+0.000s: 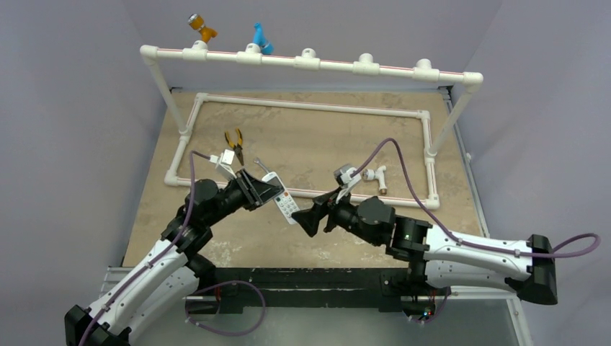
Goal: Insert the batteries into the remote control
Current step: Adjust the remote control.
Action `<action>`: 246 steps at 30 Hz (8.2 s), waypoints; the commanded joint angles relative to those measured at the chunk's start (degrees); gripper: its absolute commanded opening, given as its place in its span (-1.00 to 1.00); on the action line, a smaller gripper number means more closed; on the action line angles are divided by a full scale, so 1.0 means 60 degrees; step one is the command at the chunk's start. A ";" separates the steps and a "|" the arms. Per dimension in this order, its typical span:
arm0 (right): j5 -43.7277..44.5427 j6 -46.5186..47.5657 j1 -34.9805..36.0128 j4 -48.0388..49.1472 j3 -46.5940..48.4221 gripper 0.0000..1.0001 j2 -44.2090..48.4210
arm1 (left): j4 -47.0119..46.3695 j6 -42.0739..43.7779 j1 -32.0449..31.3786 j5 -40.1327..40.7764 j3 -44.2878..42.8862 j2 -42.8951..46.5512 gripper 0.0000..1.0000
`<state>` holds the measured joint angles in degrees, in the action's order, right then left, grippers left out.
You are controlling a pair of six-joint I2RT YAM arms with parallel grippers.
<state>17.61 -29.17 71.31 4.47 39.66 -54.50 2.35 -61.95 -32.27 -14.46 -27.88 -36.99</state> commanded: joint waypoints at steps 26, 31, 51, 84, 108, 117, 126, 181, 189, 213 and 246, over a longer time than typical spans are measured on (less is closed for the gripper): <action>-0.4085 -0.4990 -0.2275 0.8554 -0.3379 0.53 0.0431 | -0.8308 -0.2227 0.0012 -0.2008 0.1439 -0.0791 -1.00; -0.4300 -0.4859 -0.2270 0.8570 -0.3213 0.38 0.0142 | -0.8073 -0.2105 0.0010 -0.1923 0.1416 -0.0851 -1.00; -0.4809 -0.4925 -0.2264 0.8912 -0.2656 -0.21 -0.0702 | -0.7568 -0.1808 0.0017 -0.1433 0.1500 -0.0787 -1.00; 0.7819 0.8364 0.2085 0.2960 0.0575 -1.00 -0.2868 | 0.1237 -0.0074 0.0017 -0.0778 -0.1655 -0.0014 0.94; 0.9489 1.9767 0.4419 1.4422 0.1689 -1.00 -0.8363 | 0.2142 -0.0388 0.0010 0.0000 -0.1660 0.0199 -0.17; 0.9665 1.9801 0.4408 1.4398 0.1500 -1.00 -0.8191 | 0.2126 -0.0368 0.0012 -0.0039 -0.1594 0.0350 0.21; 0.9864 1.9619 0.4309 1.4391 0.1388 -1.00 -0.8130 | 0.2055 -0.0324 0.0017 -0.0077 -0.1525 0.0368 0.17; 0.2968 0.1286 0.2464 0.0438 0.0509 0.88 -0.1237 | -0.2161 0.0603 -0.0034 -0.1794 0.0785 0.0974 -1.00; 0.2835 0.1286 0.2110 0.0878 0.0391 0.70 -0.1422 | -0.2427 0.0226 -0.0046 -0.1992 0.1079 0.1073 -1.00; 0.2119 0.2259 0.1975 0.0573 0.0743 -1.00 -0.2170 | -0.2853 -0.0485 -0.0052 -0.2069 0.1229 0.0840 -0.58; 0.1988 0.3399 0.1864 -0.0227 0.0533 0.23 -0.1116 | -0.2137 0.0009 -0.0059 -0.2372 0.0862 0.0768 -1.00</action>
<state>29.78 -11.73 82.78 2.87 42.17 -65.45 -12.32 -64.01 -32.34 -27.73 -20.75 -33.19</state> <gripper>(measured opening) 0.523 0.259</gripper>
